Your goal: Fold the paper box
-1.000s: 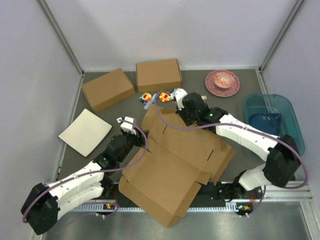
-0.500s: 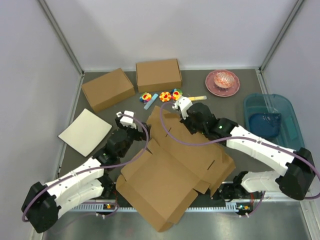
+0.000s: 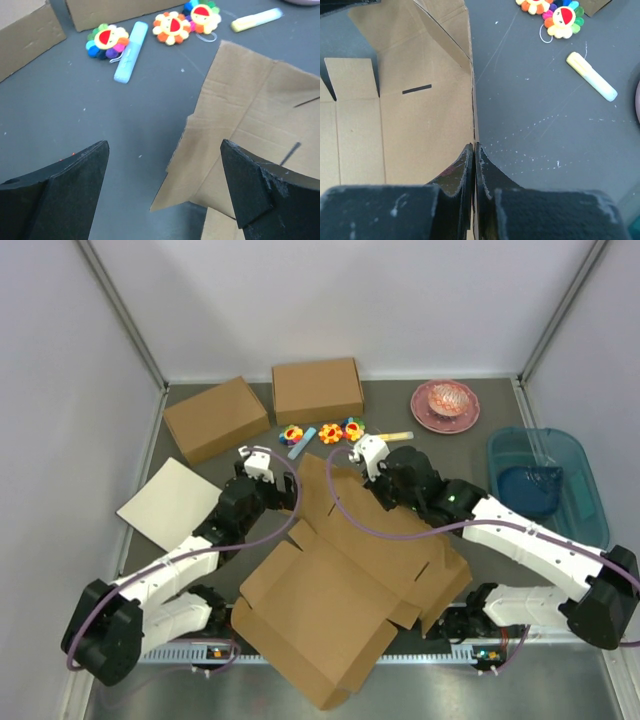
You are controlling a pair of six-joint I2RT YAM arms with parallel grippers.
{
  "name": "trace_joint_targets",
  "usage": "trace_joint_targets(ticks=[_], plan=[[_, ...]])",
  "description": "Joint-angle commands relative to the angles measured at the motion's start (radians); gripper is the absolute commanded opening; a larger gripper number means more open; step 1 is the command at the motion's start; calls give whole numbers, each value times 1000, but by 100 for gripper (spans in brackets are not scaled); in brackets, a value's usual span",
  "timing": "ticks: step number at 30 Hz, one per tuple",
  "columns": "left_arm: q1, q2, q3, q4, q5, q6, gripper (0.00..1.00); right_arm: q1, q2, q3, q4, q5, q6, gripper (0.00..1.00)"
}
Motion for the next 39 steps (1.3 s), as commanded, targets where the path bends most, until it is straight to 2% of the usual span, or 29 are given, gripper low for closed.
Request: trace_joint_targets(ticks=[1,4,8,10,20,28,31,36,39], plan=[[6,-87,-3,204,106,-2,99,10,10,74,-10,9,-54,0],[6,-162,-51,326,182,2,99,10,37,107,-27,6,-68,0],[6,-173,-45,384,310,29,99,14,43,112,-27,-20,-71,0],[6,-141,-27,386,380,49,99,20,43,111,-30,-25,-76,0],[6,24,25,466,549,107,97,28,87,166,-80,-22,-111,0],[6,126,93,495,586,133,96,36,118,196,-99,-37,-125,0],[6,169,117,498,612,141,93,36,127,204,-105,-42,-126,0],[-1,214,133,486,655,146,78,37,130,204,-105,-27,-126,0],[-8,206,113,483,663,146,73,39,130,206,-103,-17,-126,0]])
